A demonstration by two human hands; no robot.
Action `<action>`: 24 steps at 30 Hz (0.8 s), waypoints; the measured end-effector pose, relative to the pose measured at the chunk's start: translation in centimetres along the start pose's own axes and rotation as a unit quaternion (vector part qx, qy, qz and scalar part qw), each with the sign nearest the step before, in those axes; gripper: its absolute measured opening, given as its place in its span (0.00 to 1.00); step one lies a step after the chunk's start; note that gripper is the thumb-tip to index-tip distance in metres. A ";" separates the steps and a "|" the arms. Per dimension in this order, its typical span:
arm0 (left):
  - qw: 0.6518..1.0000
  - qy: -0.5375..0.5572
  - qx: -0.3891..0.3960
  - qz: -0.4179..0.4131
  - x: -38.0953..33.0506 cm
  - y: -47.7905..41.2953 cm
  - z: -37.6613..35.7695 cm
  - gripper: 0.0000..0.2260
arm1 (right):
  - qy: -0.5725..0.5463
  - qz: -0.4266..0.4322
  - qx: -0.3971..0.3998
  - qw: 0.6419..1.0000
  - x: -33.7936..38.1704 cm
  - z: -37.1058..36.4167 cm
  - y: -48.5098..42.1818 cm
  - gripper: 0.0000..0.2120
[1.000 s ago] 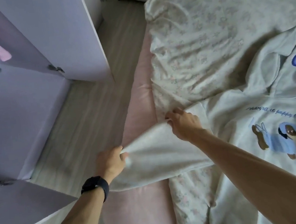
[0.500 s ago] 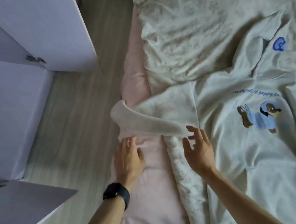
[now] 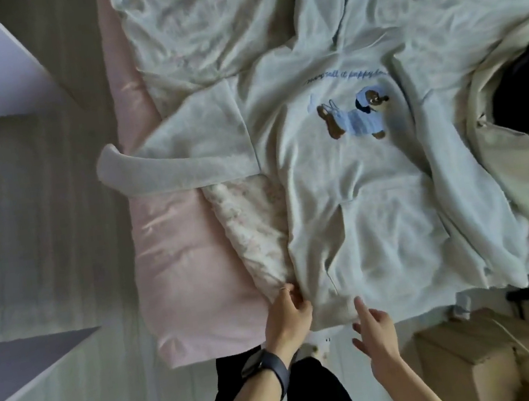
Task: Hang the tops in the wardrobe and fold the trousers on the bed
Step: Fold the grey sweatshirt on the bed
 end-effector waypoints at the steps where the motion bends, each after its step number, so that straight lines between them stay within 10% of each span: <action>1: 1.000 0.003 0.009 0.010 0.3 0.1 -0.9 0.18 | -0.039 -0.029 0.015 0.999 -0.4 0.6 -0.5 0.27; 10: 0.997 -0.074 -0.007 -0.004 1.8 2.2 -5.1 0.30 | -0.198 -0.158 0.127 0.959 -2.2 2.6 -3.8 0.18; 19: 0.950 -0.142 -0.253 -0.110 3.1 6.1 -9.1 0.32 | 0.009 0.025 0.187 0.982 -5.8 6.5 -5.1 0.21; 24: 0.901 -0.270 -0.289 -0.180 2.8 7.3 -8.6 0.33 | -0.101 -0.010 0.279 0.955 -3.4 5.9 -5.2 0.20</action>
Point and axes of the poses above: each hand's wrist, its own y-axis away from the middle knuckle, its own z-axis out of the back of the hand, x = y × z, the point moved 4 cm from there along -y, towards the middle knuckle, and after that the axes turned 12 degrees about y, right-handed, at the moved point
